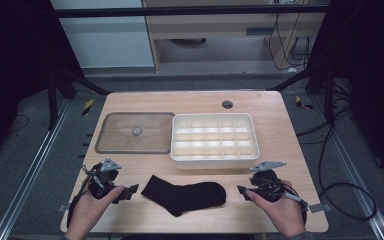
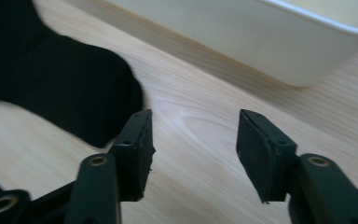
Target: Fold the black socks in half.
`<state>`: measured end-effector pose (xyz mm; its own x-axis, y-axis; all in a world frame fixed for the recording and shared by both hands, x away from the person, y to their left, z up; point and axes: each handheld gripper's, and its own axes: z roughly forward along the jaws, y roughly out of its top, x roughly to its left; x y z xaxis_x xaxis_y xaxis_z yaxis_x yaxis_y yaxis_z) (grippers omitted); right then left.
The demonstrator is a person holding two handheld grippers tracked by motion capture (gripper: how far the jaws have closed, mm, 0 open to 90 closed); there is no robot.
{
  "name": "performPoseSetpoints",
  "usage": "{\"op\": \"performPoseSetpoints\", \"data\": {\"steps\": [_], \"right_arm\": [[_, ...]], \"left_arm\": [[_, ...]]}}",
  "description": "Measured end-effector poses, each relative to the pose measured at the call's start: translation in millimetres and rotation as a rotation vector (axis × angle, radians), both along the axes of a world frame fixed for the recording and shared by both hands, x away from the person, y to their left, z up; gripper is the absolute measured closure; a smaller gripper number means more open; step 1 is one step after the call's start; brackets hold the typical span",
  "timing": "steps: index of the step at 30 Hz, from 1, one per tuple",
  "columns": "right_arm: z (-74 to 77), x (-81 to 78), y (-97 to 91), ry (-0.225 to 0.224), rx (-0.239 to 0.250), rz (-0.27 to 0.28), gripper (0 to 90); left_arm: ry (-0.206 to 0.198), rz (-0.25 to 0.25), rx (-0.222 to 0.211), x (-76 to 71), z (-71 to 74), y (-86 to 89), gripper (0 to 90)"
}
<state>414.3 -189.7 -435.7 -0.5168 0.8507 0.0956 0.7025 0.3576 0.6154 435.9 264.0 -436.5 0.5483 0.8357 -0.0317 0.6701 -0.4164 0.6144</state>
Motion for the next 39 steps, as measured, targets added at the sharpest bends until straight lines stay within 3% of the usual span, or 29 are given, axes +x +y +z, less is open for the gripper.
{"op": "performPoseSetpoints", "data": {"steps": [3,6,9,14,24,26,27,28,30,31,33,39], "right_arm": [[5.8,6.0,23.4,0.036,0.036,0.064,54.3],[5.4,7.4,33.9,0.042,0.045,0.091,54.5],[-4.1,14.0,51.5,0.084,0.05,0.104,52.5],[-12.6,19.9,59.8,0.105,0.041,0.11,55.5],[-30.1,29.8,64.1,0.18,0.003,0.092,48.6],[-33.3,29.9,65.0,0.195,0.005,0.097,51.7],[-35.7,29.4,66.7,0.215,0.015,0.107,59.0],[-36.6,29.5,67.2,0.22,0.021,0.115,60.4],[-36.8,29.8,67.5,0.219,0.021,0.119,63.2],[-35.5,30.1,67.7,0.21,0.016,0.129,71.0],[-33.2,29.6,67.7,0.207,0.022,0.138,77.2],[-30.4,27.4,67.1,0.2,0.018,0.16,83.7]], "left_arm": [[0.025,-0.022,-0.001,8.3,1.7,-11.1,15.7],[0.035,-0.034,0.004,9.2,0.4,-18.9,19.2],[0.046,-0.054,0.028,7.7,-2.5,-30.5,23.0],[0.064,-0.071,0.028,8.2,-5.1,-37.3,27.5],[0.106,-0.094,0.062,13.6,-14.6,-52.1,32.8],[0.11,-0.1,0.068,13.1,-16.3,-55.5,33.2],[0.118,-0.107,0.078,13.6,-17.6,-56.8,34.5],[0.128,-0.106,0.087,15.0,-20.1,-58.0,34.9],[0.131,-0.11,0.094,16.0,-20.8,-58.0,36.3],[0.139,-0.112,0.097,17.3,-21.8,-57.9,38.0],[0.15,-0.115,0.097,18.7,-23.6,-58.0,41.0],[0.171,-0.111,0.124,21.1,-27.8,-54.8,48.8]]}}
